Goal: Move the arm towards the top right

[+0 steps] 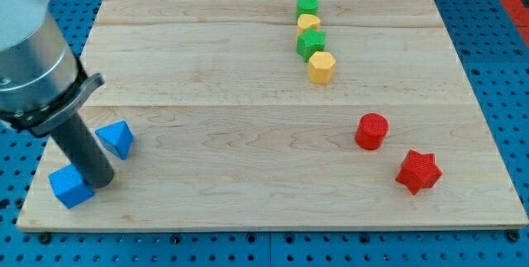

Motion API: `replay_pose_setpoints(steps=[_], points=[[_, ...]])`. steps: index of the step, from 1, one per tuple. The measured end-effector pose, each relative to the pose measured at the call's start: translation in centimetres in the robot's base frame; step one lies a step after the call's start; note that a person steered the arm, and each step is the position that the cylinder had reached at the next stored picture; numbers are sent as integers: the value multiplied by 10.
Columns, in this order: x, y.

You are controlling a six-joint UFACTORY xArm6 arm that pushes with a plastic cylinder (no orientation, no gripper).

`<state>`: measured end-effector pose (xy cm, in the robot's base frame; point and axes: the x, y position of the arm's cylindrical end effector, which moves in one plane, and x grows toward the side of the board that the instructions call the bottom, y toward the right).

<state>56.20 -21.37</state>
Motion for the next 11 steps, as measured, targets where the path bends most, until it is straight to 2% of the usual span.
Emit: replay_pose_setpoints(steps=[1, 3, 7, 9, 11], points=[[2, 1], [-9, 156], [-80, 203], [-119, 330], [-179, 369]])
